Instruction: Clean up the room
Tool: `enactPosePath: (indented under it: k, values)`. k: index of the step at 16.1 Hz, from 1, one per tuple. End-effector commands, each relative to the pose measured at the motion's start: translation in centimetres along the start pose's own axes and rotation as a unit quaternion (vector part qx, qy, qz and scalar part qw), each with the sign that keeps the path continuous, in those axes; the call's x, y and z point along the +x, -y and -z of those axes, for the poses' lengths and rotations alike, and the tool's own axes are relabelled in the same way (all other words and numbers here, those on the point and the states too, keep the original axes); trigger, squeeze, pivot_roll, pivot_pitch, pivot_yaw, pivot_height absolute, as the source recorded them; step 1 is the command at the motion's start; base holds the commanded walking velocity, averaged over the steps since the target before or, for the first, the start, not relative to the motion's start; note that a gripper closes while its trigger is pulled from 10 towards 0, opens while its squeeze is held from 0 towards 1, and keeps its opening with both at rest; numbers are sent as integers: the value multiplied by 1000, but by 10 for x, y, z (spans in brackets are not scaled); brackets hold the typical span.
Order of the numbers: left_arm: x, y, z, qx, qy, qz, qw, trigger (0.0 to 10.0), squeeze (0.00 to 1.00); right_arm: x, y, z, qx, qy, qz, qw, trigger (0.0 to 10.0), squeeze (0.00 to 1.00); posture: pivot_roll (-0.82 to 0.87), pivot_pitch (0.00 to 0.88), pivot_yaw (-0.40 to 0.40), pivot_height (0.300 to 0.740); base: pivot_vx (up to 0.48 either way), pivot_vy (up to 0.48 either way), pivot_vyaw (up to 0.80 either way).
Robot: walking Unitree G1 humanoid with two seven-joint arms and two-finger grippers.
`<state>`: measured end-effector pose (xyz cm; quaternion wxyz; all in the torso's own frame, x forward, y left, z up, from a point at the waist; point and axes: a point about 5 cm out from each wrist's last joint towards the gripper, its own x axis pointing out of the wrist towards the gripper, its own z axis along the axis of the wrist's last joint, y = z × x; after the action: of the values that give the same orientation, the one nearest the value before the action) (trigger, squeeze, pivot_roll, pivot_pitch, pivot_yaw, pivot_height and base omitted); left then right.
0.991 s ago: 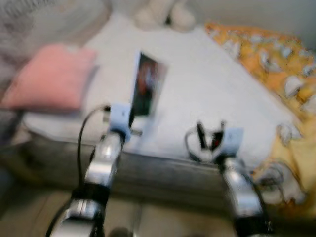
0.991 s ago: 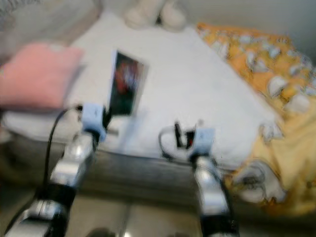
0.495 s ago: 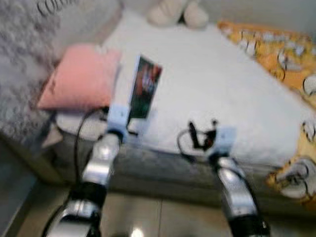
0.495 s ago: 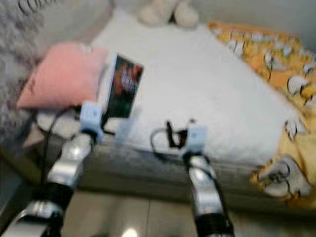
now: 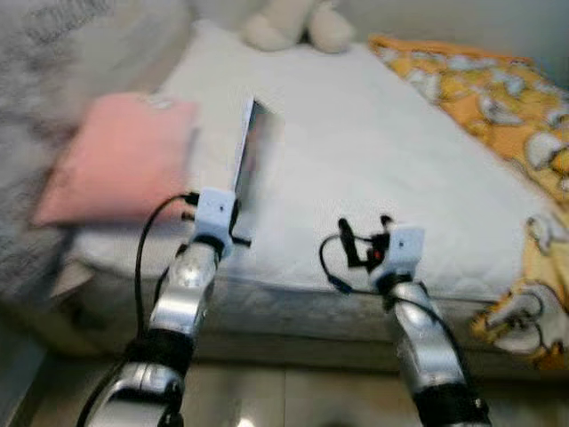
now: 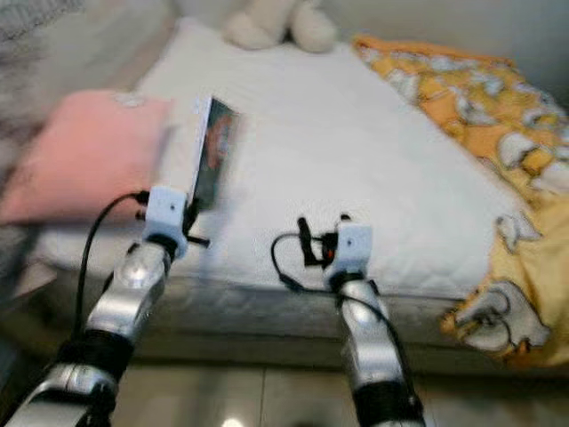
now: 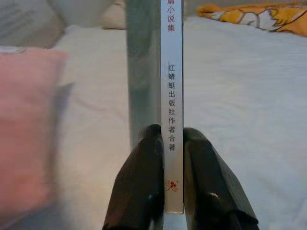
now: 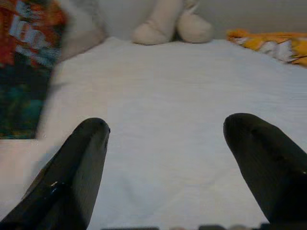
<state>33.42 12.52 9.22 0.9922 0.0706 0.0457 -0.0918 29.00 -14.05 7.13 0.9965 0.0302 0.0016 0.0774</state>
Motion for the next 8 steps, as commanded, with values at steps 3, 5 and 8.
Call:
enactPosePath:
  k: [3, 5, 8]
  values:
    - [2, -1, -14, 7, 33, -1, 999, 0, 0, 2, 1, 0, 7, -2, 3, 1000, 10000, 0, 65, 0, -54, 740, 461, 0, 0]
    - [1, -3, -13, 2, 31, -7, 999, 0, 0, 1, 0, 1, 8, -4, 1, 1000, 10000, 0, 69, 0, -56, 740, 441, 0, 0]
    - [1, -1, -13, 5, 32, -2, 999, 0, 0, 1, 0, 2, 8, -6, -2, 1000, 10000, 0, 69, 0, -57, 740, 429, 0, 0]
